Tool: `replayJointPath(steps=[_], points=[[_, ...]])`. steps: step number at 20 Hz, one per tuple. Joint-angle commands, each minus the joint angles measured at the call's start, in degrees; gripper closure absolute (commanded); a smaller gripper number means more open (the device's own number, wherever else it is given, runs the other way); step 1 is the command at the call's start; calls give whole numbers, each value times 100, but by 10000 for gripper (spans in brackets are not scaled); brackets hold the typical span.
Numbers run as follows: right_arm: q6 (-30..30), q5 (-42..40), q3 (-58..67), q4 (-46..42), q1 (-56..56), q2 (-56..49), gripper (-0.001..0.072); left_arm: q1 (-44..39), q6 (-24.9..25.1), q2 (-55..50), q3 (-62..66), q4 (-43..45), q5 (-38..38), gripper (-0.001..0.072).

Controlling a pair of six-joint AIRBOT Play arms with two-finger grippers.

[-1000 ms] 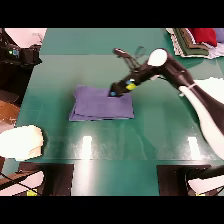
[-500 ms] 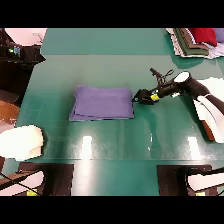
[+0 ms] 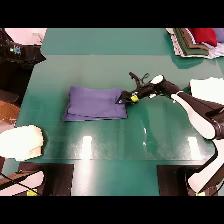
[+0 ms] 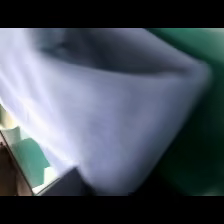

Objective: Fold the shirts.

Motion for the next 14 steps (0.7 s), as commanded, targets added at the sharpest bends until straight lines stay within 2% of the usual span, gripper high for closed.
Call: replayJointPath(steps=[1, 4, 8, 14], points=[[-94, 254, 562, 37, 72, -146, 694, 0, -4, -4, -4, -22, -155, 677], [275, 509, 986, -496, -343, 87, 694, -188, -7, -4, -4, -17, -186, 677], [796, 584, 1237, -1440, -1495, 953, 695, -852, -7, -4, -4, -20, -144, 677], [968, 522, 1235, -1696, -3853, 1912, 695, -1790, -9, -4, -4, -22, 448, 677]])
